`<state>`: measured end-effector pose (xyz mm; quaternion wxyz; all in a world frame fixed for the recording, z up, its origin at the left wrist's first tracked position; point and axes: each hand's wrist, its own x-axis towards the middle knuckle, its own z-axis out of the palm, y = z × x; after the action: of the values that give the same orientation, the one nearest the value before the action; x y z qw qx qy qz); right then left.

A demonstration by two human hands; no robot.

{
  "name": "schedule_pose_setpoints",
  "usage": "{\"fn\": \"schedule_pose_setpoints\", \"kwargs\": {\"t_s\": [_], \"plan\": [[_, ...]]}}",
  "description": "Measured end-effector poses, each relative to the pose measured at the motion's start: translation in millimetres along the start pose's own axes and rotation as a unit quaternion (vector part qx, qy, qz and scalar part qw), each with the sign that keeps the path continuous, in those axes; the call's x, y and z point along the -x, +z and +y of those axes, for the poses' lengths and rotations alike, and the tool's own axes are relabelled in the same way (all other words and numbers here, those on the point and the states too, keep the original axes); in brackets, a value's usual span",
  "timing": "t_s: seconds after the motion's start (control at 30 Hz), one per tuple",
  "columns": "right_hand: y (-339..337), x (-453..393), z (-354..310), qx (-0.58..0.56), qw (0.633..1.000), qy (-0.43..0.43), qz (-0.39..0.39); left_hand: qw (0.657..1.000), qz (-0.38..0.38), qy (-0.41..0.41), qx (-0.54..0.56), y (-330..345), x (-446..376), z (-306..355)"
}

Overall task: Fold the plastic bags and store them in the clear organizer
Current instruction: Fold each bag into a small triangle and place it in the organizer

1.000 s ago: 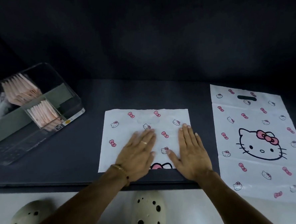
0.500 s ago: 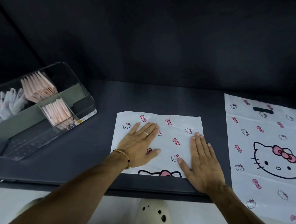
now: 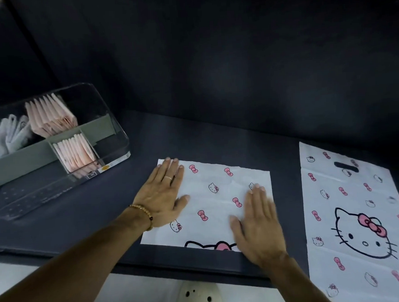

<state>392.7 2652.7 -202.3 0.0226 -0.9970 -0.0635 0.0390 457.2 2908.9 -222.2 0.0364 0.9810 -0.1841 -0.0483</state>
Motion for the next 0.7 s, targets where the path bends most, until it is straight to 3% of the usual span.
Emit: {"fn": "schedule_pose_setpoints", "kwargs": {"t_s": [0.1, 0.17, 0.3, 0.7], "plan": [[5, -38, -59, -0.070, 0.989, -0.126, 0.015, 1.000, 0.005, 0.001, -0.006, 1, 0, 1], [6, -63, -78, -0.062, 0.985, -0.158, -0.012, 1.000, 0.007, 0.008, -0.009, 1, 0, -1], [6, -82, -45, 0.004, 0.979, -0.197, -0.049, 1.000, 0.015, 0.010, -0.011, 1, 0, -4], [5, -73, 47, 0.015, 0.993, -0.105, -0.043, 1.000, 0.011, 0.003, -0.015, 0, 0, -2]]}}
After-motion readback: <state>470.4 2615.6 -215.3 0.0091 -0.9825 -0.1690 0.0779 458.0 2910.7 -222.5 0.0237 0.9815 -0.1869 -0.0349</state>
